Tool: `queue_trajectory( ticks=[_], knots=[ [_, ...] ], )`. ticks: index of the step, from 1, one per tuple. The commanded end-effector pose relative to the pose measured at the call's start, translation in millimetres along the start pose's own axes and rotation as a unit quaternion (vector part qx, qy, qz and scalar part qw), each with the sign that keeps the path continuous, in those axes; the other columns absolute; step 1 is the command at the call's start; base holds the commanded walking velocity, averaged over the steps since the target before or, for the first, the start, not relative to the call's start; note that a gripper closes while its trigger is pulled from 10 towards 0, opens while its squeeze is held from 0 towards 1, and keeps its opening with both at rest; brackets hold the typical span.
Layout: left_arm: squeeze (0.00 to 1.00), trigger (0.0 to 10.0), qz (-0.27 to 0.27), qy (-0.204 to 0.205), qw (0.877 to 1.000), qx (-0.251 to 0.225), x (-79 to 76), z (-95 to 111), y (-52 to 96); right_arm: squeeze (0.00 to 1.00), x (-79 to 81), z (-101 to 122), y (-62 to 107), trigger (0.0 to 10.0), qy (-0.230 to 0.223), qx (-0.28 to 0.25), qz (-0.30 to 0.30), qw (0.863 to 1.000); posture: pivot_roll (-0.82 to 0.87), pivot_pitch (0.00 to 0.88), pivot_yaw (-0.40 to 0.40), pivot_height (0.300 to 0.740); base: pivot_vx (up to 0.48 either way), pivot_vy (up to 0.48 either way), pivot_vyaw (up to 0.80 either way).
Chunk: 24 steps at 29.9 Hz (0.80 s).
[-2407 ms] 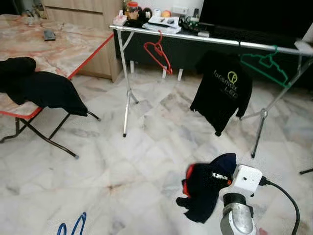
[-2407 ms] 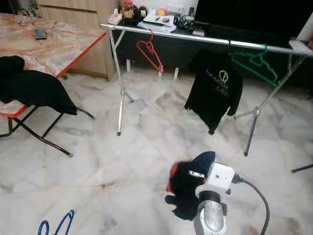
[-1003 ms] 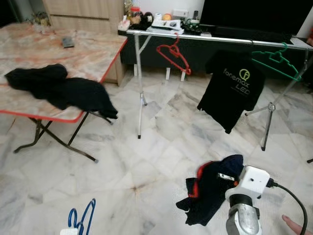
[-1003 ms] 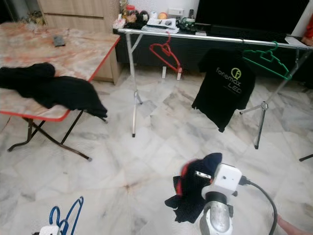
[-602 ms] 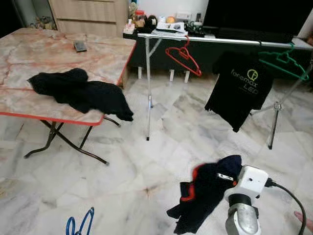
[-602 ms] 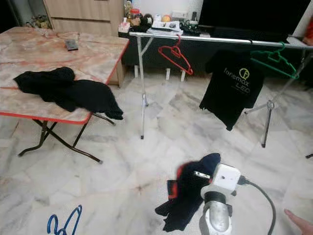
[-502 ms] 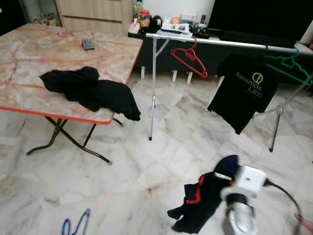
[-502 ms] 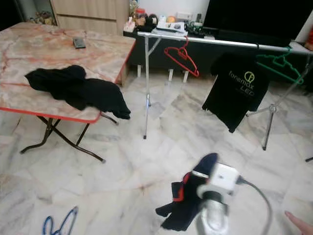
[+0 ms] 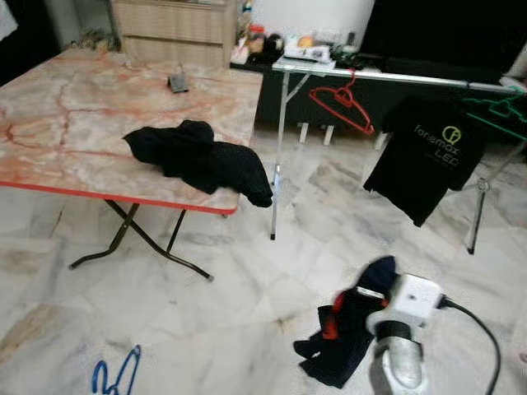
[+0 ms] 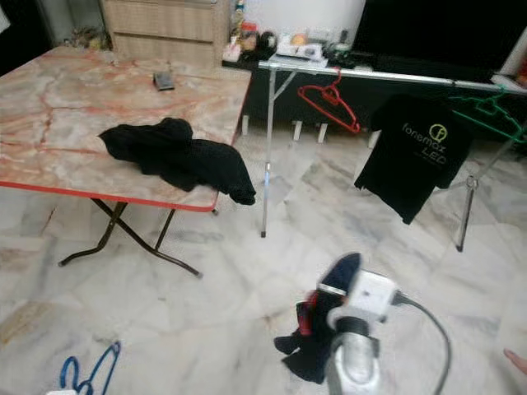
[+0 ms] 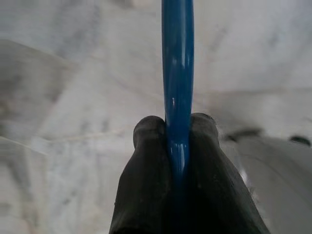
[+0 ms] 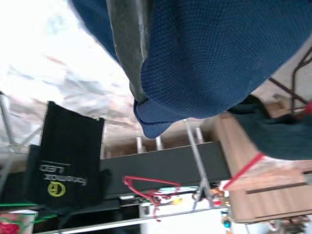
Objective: Hang hanger
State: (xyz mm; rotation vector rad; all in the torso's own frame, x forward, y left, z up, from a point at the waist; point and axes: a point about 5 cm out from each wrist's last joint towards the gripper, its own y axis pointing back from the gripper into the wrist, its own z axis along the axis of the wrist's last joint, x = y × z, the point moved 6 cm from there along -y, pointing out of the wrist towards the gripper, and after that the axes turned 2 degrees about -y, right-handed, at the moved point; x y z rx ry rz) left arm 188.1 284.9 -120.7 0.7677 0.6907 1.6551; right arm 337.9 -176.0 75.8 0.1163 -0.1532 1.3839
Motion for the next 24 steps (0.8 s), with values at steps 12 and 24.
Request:
queue_trajectory(
  ticks=[12, 24],
  knots=[
    [0.00, 10.0, -0.011, 0.004, 0.999, 0.030, -10.3, -26.9, 5.4, 0.00, -13.5, 8.5, -2.3, 10.0, 0.006, -0.017, -0.017, 1.000, -0.04, 0.083, -0.036, 0.740, 0.000, 0.370, 0.00],
    [0.00, 10.0, -0.011, 0.006, 1.000, 0.028, -13.4, -25.1, 4.4, 0.00, -13.3, 8.8, -2.6, 10.0, 0.006, -0.017, -0.015, 1.000, -0.04, 0.086, -0.039, 0.740, 0.000, 0.371, 0.00]
  ],
)
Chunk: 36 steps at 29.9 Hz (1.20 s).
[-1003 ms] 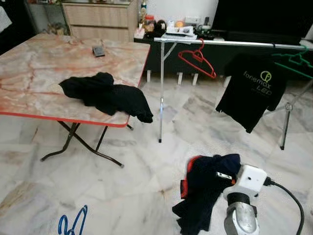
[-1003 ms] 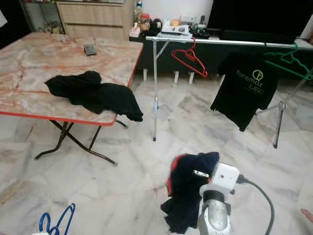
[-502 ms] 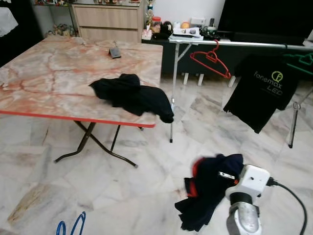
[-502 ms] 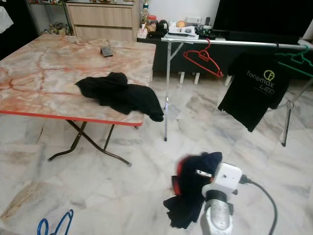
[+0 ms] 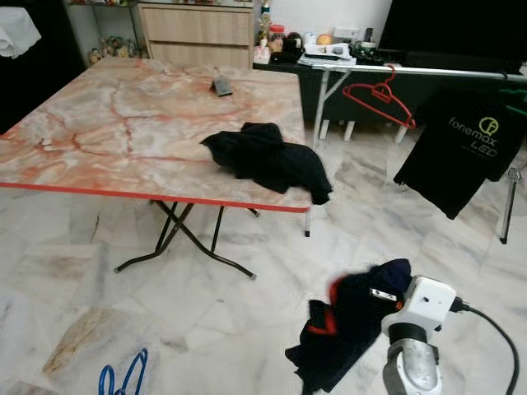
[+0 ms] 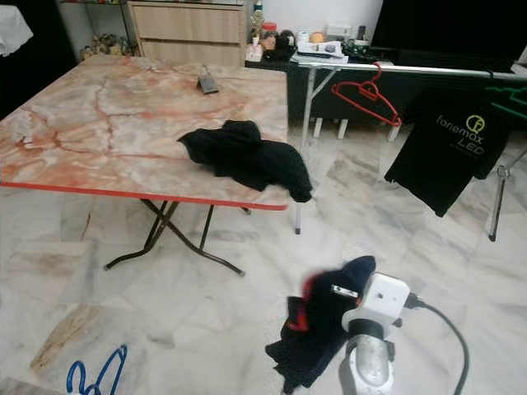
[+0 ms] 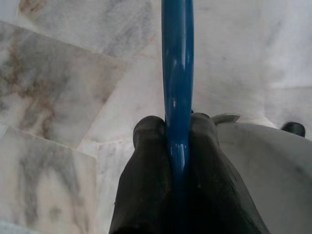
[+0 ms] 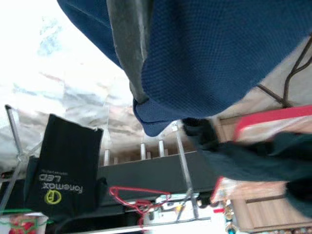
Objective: Hang hanger
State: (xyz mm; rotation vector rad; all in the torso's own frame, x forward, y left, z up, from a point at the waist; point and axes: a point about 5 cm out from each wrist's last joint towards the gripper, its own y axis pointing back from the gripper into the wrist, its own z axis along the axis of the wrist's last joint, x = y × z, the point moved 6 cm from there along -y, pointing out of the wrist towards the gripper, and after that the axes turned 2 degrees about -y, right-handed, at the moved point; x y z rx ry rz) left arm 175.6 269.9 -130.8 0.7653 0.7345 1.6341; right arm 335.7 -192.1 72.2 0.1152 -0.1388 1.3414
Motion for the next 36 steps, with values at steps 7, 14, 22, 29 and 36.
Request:
queue_trajectory(
  ticks=[7, 14, 22, 29, 36],
  knots=[
    [0.00, 10.0, 0.002, -0.002, 1.000, 0.009, 2.5, -0.8, -0.3, 0.00, 3.8, 9.6, -2.0, 10.0, 0.001, -0.019, 0.008, 1.000, -0.04, 0.086, -0.041, 0.740, 0.000, 0.370, 0.00],
    [0.00, 10.0, 0.003, -0.006, 1.000, 0.009, 2.4, -3.7, 0.6, 0.00, 4.3, 9.8, -2.3, 10.0, 0.001, -0.019, 0.008, 1.000, -0.04, 0.087, -0.042, 0.740, 0.000, 0.196, 0.00],
    [0.00, 10.0, -0.003, -0.009, 1.000, 0.015, -5.9, -16.2, 3.4, 0.00, 4.4, 10.0, -2.7, 10.0, 0.001, -0.020, 0.009, 1.000, -0.04, 0.083, -0.041, 0.740, 0.000, 0.000, 0.00],
    [0.00, 10.0, -0.008, -0.005, 1.000, 0.009, -12.5, -10.8, 1.2, 0.00, 5.9, 11.2, -3.5, 10.0, 0.000, -0.022, 0.010, 1.000, -0.04, 0.076, -0.041, 0.740, 0.000, 0.000, 0.00],
    [0.00, 10.0, -0.008, -0.007, 1.000, 0.005, -9.6, 1.3, -2.2, 0.00, 6.6, 14.3, -4.3, 10.0, 0.004, -0.030, 0.011, 0.999, -0.04, 0.063, -0.037, 0.740, 0.000, 0.000, 0.00]
  ],
)
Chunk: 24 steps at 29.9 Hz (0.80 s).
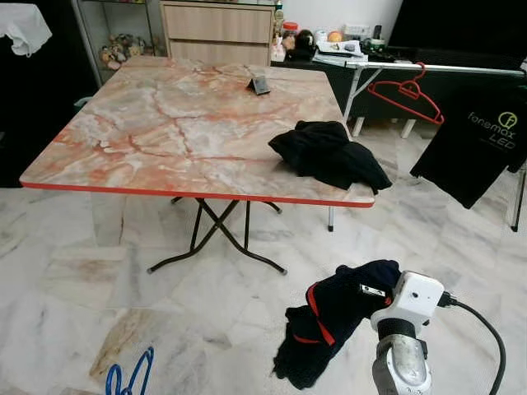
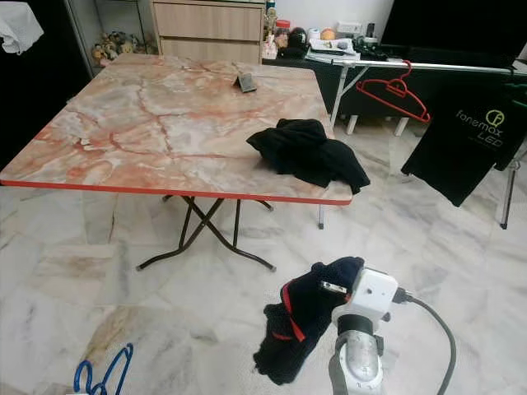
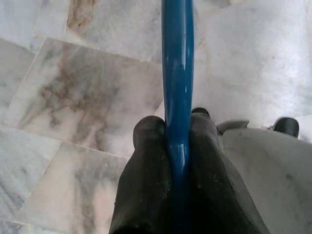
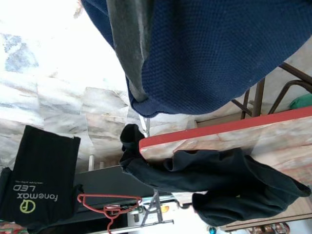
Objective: Hang hanger
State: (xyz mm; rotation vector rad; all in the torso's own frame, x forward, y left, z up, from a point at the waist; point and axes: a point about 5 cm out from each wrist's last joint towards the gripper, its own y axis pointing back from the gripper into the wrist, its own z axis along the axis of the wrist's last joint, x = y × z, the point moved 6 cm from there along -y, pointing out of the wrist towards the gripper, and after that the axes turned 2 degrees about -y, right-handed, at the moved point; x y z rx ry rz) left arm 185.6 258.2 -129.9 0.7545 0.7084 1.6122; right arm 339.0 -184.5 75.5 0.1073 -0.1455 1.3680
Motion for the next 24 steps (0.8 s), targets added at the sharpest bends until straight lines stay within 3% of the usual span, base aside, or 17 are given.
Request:
queue_trajectory(
  ticks=[1, 9, 14, 24],
  knots=[
    [0.00, 10.0, 0.002, 0.001, 1.000, 0.016, 3.6, -5.7, 0.8, 0.00, -1.9, 12.8, -3.0, 10.0, 0.007, -0.027, -0.002, 1.000, -0.04, 0.061, -0.037, 0.740, 0.000, 0.000, 0.00],
    [0.00, 10.0, 0.002, -0.001, 1.000, 0.020, 7.5, -13.8, 3.9, 0.00, 2.2, 17.6, -6.1, 10.0, 0.018, -0.036, 0.008, 0.999, -0.03, 0.047, -0.035, 0.740, 0.098, 0.000, 0.00],
    [0.00, 10.0, 0.002, -0.001, 1.000, 0.023, 8.5, -18.2, 5.5, 0.00, 8.6, 24.1, -7.1, 10.0, 0.032, -0.049, 0.024, 0.998, -0.03, 0.045, -0.035, 0.740, 0.281, 0.000, 0.75],
    [0.00, 10.0, 0.001, 0.001, 1.000, 0.017, 4.5, -2.7, -0.2, 0.00, 8.1, 39.7, -12.8, 10.0, 0.025, -0.070, 0.019, 0.997, -0.04, 0.055, -0.039, 0.740, 0.289, 0.000, 0.14]
  ],
)
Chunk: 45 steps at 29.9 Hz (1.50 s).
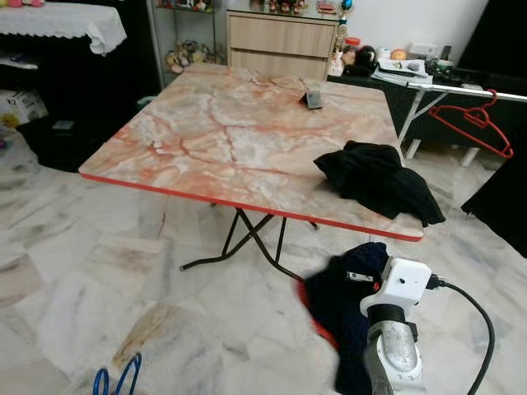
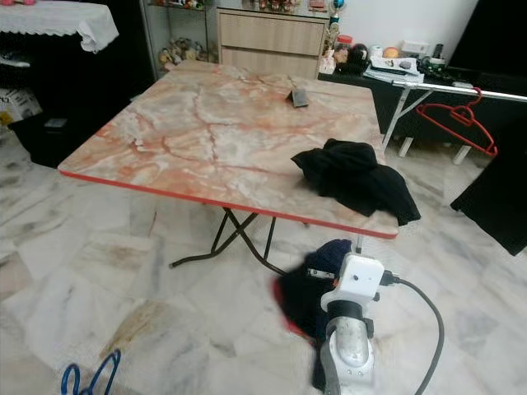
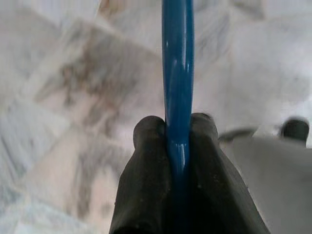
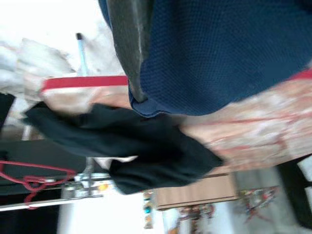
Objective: Hang hanger
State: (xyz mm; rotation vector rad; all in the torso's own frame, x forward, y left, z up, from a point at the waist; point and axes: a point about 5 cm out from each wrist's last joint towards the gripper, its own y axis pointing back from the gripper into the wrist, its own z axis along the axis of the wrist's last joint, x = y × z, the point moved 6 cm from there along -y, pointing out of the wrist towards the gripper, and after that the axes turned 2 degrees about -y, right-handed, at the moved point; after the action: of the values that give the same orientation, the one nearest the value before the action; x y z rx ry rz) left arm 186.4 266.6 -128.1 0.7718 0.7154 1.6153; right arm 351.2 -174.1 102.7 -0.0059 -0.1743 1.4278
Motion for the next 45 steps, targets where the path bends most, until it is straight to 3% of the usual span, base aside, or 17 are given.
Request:
queue_trajectory(
  ticks=[1, 4, 8, 11, 15, 21, 23, 30, 39, 42, 43, 44, 45],
  knots=[
    [0.00, 10.0, -0.004, 0.004, 1.000, 0.010, -4.9, -5.6, 0.2, 0.00, -7.6, 21.0, -6.3, 10.0, 0.007, -0.034, -0.011, 0.999, -0.04, 0.057, -0.039, 0.740, 0.289, 0.000, 0.00],
    [0.00, 10.0, -0.005, 0.004, 1.000, 0.011, -7.6, -7.5, 0.3, 0.00, -1.0, 35.8, -12.8, 10.0, 0.012, -0.056, 0.001, 0.998, -0.04, 0.058, -0.039, 0.740, 0.290, 0.000, 0.00],
    [0.00, 10.0, -0.007, 0.006, 1.000, 0.012, -13.0, -9.2, 0.2, 0.00, 14.2, 72.5, -27.7, 10.0, -0.002, -0.106, 0.023, 0.994, -0.05, 0.061, -0.030, 0.740, 0.289, 0.000, 0.00],
    [0.00, 10.0, -0.009, 0.005, 1.000, 0.012, -17.8, -9.7, -0.1, 0.00, 30.0, 114.4, -45.1, 10.0, -0.001, -0.159, 0.050, 0.986, -0.05, 0.061, -0.025, 0.740, 0.287, 0.000, 0.00],
    [0.00, 10.0, -0.012, 0.005, 1.000, 0.009, -21.8, -8.6, -0.6, 0.00, 39.3, 161.3, -66.9, 10.0, -0.004, -0.211, 0.066, 0.975, -0.06, 0.060, -0.018, 0.740, 0.290, 0.000, 0.00],
    [0.00, 10.0, -0.015, 0.004, 1.000, 0.006, -25.4, -8.4, -0.7, 0.00, 37.3, 191.9, -90.7, 10.0, -0.007, -0.228, 0.052, 0.972, -0.06, 0.059, -0.017, 0.740, 0.289, 0.000, 0.00],
    [0.00, 10.0, -0.016, 0.004, 1.000, 0.008, -27.6, -11.7, 0.2, 0.00, 45.2, 204.8, -96.6, 10.0, -0.014, -0.237, 0.065, 0.969, -0.06, 0.060, -0.018, 0.740, 0.285, 0.000, 0.00],
    [0.00, 10.0, -0.013, 0.005, 1.000, 0.022, -22.3, -33.5, 7.4, 0.00, 52.7, 211.5, -103.8, 10.0, -0.011, -0.237, 0.077, 0.968, -0.06, 0.063, -0.015, 0.740, 0.283, 0.000, 0.00],
    [0.00, 10.0, -0.009, 0.004, 1.000, 0.025, -16.2, -36.4, 8.9, 0.00, 59.7, 201.3, -110.7, 10.0, 0.000, -0.218, 0.101, 0.971, -0.06, 0.065, -0.015, 0.740, 0.281, 0.000, 0.00],
    [0.00, 10.0, -0.009, 0.003, 1.000, 0.023, -16.3, -31.9, 7.2, 0.00, 71.6, 184.7, -111.8, 10.0, 0.025, -0.185, 0.140, 0.972, -0.06, 0.064, -0.015, 0.740, 0.281, 0.000, 0.00],
    [0.00, 10.0, -0.009, 0.002, 1.000, 0.022, -17.5, -29.3, 6.1, 0.00, 86.5, 169.8, -107.7, 10.0, 0.029, -0.161, 0.191, 0.968, -0.06, 0.065, -0.015, 0.740, 0.270, 0.000, 0.00],
    [0.00, 10.0, -0.009, 0.002, 1.000, 0.022, -17.5, -29.3, 6.1, 0.00, 86.5, 169.8, -107.7, 10.0, 0.029, -0.161, 0.191, 0.968, -0.06, 0.065, -0.015, 0.740, 0.270, 0.000, 0.00],
    [0.00, 10.0, -0.009, 0.001, 1.000, 0.022, -19.5, -28.1, 5.4, 0.00, 105.4, 149.4, -100.1, 10.0, 0.053, -0.127, 0.254, 0.957, -0.06, 0.065, -0.016, 0.740, 0.259, 0.000, 0.00]
  ],
)
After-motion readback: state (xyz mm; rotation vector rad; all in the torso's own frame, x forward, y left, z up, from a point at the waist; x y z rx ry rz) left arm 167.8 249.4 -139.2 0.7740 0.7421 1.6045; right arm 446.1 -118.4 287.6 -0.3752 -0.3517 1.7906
